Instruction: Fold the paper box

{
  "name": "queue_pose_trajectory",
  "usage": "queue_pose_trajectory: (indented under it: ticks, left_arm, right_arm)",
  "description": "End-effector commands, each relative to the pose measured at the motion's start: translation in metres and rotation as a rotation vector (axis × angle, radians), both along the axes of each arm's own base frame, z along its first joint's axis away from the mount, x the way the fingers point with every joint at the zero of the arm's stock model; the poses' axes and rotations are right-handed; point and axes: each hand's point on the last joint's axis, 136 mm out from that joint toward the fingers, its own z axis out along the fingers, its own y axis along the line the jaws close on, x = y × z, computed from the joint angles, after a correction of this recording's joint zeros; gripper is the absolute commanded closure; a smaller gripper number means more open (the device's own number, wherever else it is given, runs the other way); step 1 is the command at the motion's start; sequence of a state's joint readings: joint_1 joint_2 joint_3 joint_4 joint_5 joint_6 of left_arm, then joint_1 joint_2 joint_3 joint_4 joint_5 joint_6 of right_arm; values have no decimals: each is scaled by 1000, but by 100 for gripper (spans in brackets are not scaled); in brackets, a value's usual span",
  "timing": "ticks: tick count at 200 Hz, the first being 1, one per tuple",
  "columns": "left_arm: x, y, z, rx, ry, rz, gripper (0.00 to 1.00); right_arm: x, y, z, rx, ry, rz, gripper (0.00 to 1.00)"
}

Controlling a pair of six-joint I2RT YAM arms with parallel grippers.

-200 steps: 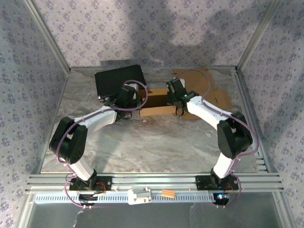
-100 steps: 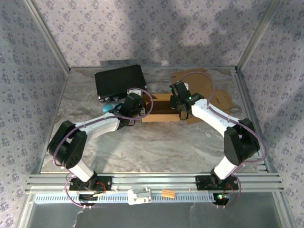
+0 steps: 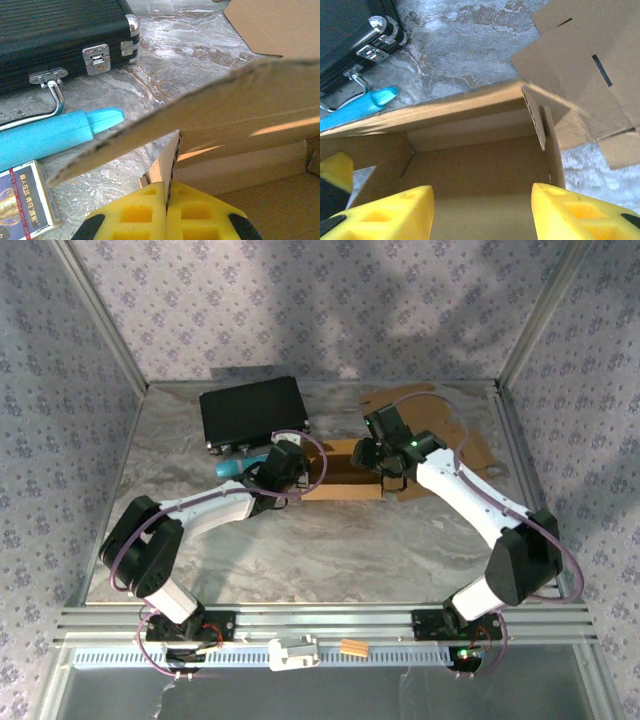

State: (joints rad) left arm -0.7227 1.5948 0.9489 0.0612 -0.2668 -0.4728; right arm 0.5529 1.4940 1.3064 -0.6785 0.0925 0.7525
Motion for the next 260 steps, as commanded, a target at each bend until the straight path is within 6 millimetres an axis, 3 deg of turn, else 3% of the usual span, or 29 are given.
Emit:
queue_pose_trajectory:
  ticks: [1, 28, 62, 91, 128, 161, 215, 260]
  left_arm:
    - [-26, 11, -40, 111, 138, -23, 100]
    - [-26, 8, -37, 111, 129, -29, 100]
    - [-28, 7, -37, 119, 125, -30, 100]
    - [-29, 8, -36, 125, 118, -23, 100]
    - [-30, 8, -35, 129, 109, -12, 100]
    - [-29, 8, -33, 130, 100, -11, 100]
    - [-31, 11, -32, 137, 92, -8, 100]
    - [-31, 12, -33, 143, 90, -7, 100]
  right_arm:
    - [-20, -12, 14, 25, 48, -85, 44]
    - [-23, -18, 40, 122, -7, -177, 44]
    - [-7, -2, 68, 329, 22, -373, 45]
    - [7, 23, 67, 511, 164, -575, 50]
    - [16, 40, 58, 537, 284, -696, 48]
    - [14, 43, 44, 530, 359, -754, 49]
    - [27, 48, 18, 538, 415, -796, 50]
    - [43, 47, 13, 568, 406, -800, 54]
